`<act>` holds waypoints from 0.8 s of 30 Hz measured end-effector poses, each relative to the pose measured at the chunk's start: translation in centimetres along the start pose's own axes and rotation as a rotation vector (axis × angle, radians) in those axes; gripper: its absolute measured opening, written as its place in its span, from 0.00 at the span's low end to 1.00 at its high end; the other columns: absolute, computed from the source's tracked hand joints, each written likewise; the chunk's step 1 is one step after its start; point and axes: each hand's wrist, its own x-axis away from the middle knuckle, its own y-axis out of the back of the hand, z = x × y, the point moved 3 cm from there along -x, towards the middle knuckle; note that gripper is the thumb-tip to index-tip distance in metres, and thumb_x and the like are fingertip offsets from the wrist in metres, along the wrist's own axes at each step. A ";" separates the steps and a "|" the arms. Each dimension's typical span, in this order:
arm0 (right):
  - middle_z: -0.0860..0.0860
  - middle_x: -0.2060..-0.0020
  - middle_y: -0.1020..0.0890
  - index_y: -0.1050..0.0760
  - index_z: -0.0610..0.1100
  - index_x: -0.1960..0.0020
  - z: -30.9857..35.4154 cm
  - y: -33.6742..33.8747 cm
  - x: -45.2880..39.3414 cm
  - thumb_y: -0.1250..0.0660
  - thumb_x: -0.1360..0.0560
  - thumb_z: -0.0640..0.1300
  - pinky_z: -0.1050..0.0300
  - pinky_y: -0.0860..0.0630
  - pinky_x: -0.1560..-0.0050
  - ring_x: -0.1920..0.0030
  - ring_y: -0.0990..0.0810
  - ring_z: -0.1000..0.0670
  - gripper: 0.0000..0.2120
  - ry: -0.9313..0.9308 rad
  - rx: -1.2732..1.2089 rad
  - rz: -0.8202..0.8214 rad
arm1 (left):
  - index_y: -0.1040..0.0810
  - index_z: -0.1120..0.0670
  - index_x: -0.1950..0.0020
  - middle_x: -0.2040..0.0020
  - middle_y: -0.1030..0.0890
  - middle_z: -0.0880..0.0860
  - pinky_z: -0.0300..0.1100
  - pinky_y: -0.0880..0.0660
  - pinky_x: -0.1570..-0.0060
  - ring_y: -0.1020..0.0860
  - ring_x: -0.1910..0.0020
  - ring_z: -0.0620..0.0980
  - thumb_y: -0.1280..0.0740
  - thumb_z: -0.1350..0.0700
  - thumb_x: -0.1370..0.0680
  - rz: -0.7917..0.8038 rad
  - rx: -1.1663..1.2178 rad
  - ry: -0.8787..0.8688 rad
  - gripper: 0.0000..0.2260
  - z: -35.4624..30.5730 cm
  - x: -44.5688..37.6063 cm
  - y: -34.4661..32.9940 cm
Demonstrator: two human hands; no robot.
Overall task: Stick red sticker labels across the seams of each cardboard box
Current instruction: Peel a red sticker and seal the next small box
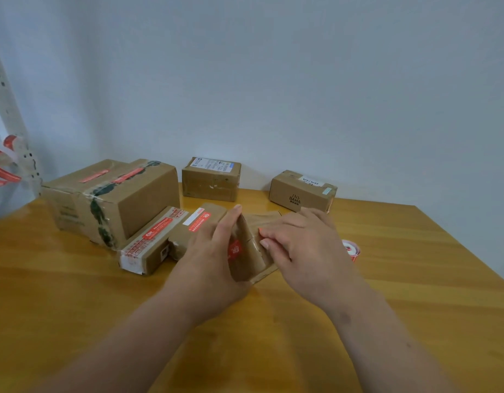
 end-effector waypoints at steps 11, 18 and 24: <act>0.53 0.63 0.17 0.17 0.48 0.59 0.8 0.4 -0.1 0.33 0.25 0.43 0.45 0.24 0.40 0.62 0.18 0.51 0.06 0.079 0.218 -0.074 | 0.64 0.32 0.27 0.27 0.44 0.45 0.49 0.28 0.35 0.40 0.28 0.49 0.23 0.47 0.32 -0.003 -0.090 -0.018 0.53 -0.3 -0.2 0.0; 0.53 0.66 0.20 0.23 0.47 0.63 0.8 0.5 -0.3 0.35 0.26 0.43 0.51 0.20 0.52 0.66 0.22 0.52 0.08 -0.027 0.111 -0.086 | 0.64 0.32 0.28 0.28 0.44 0.44 0.48 0.28 0.36 0.40 0.28 0.49 0.23 0.46 0.32 -0.005 -0.105 -0.029 0.53 -0.1 -0.3 -0.1; 0.54 0.64 0.26 0.30 0.47 0.62 -0.7 0.2 -0.1 0.40 0.23 0.43 0.62 0.32 0.66 0.65 0.27 0.54 0.09 -0.411 -0.276 -0.093 | 0.63 0.34 0.27 0.27 0.46 0.41 0.47 0.29 0.35 0.40 0.28 0.48 0.22 0.44 0.34 -0.022 -0.041 -0.018 0.54 0.5 -0.1 -0.3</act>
